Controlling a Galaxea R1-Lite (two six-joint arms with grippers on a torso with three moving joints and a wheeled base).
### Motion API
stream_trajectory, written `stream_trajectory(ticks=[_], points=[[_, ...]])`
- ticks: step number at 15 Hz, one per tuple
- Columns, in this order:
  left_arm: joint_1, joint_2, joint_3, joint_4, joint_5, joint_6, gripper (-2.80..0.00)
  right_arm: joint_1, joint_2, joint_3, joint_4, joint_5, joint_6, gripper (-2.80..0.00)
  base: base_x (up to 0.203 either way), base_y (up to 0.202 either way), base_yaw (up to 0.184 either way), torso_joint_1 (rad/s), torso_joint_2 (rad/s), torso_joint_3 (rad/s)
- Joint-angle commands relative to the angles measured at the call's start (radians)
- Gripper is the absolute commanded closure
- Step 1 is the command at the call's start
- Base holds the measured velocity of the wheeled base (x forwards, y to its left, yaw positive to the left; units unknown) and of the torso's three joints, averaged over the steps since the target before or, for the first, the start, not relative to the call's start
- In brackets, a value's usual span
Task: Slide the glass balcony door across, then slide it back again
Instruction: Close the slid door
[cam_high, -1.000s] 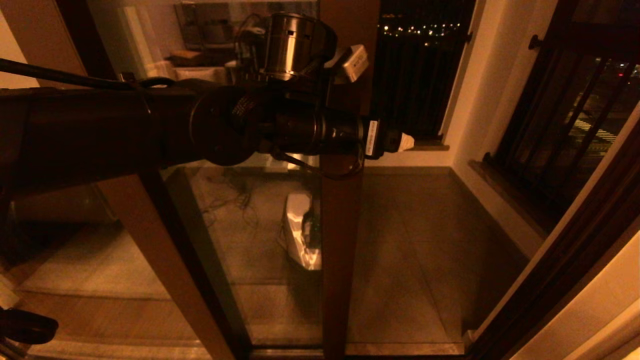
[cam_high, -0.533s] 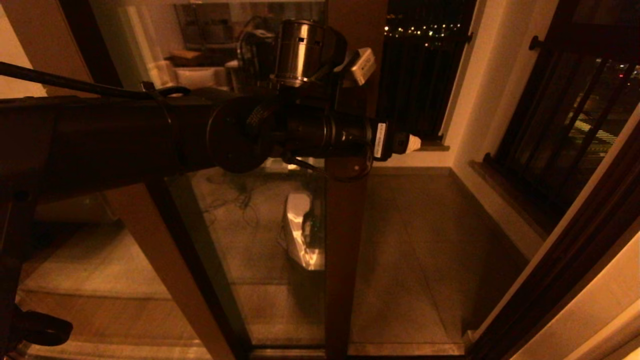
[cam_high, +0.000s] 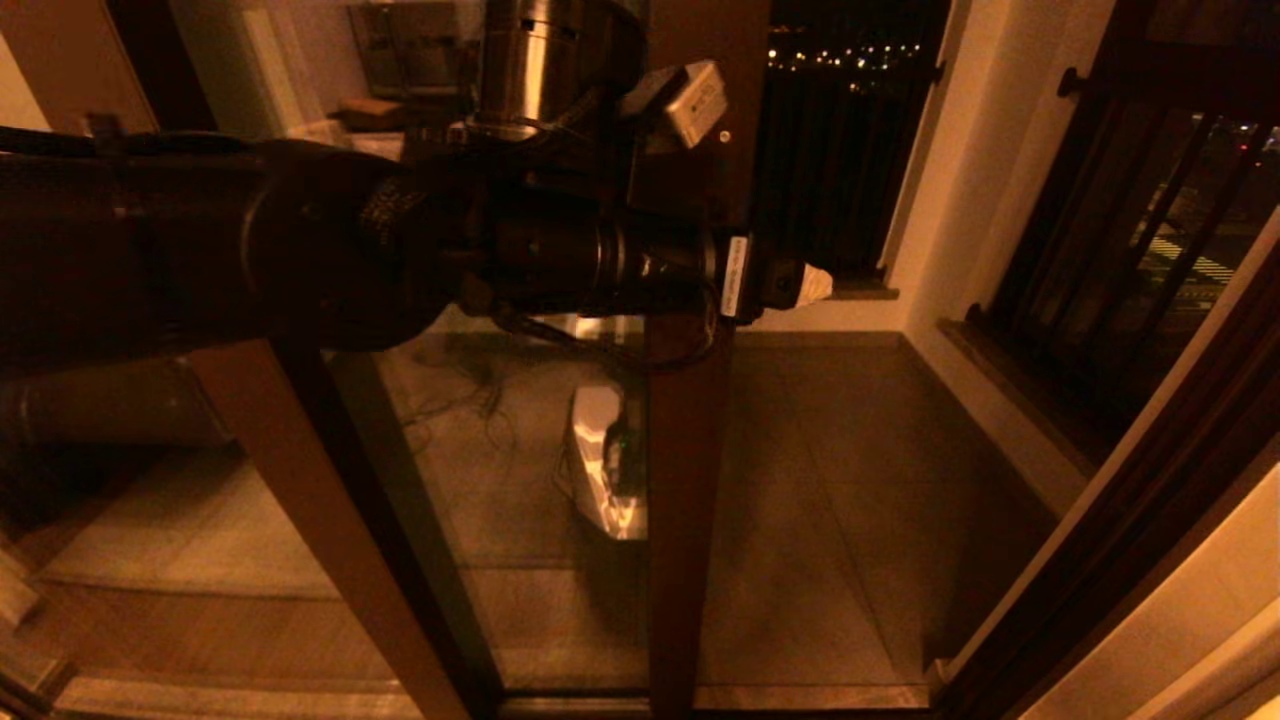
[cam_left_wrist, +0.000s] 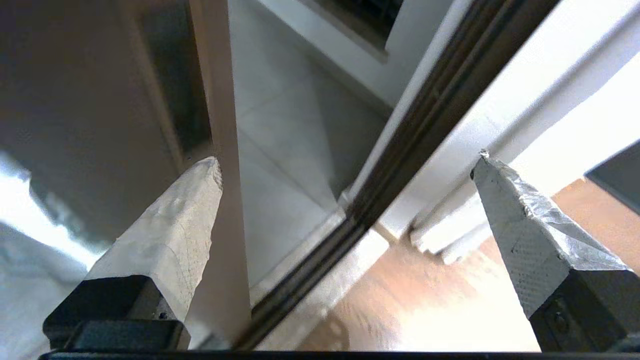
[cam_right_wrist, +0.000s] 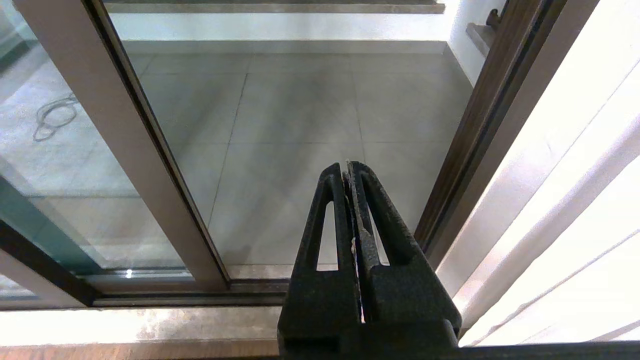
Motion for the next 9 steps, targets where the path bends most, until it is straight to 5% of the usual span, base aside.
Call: stream_trajectory(ticks=[1,6,7,9], points=[[-0.002,-0.167,0.107,0.004,0.01,-0.002,-2.8,0.0,0.001,-0.001,0.0,0.0,-0.001,0.0,0.0,0.0,0.0,0.0,0.0,0.0],[0.058,-0.611,0.436,0.007,0.104,0.001,-2.8,0.0,0.001,0.001,0.0,0.0,-0.001,0.0,0.0,0.0,0.0,0.0,0.0,0.0],[0.108,-0.714,0.494,0.012,0.117,0.003,0.0,0.0,0.001,0.0,0.0,0.0,-0.001,0.0,0.0,0.0,0.0,0.0,0.0,0.0],[0.232,-0.909,0.574,0.058,0.135,0.006,0.0,0.0,0.001,-0.001,0.0,0.0,-0.001,0.0,0.0,0.0,0.0,0.0,0.0,0.0]])
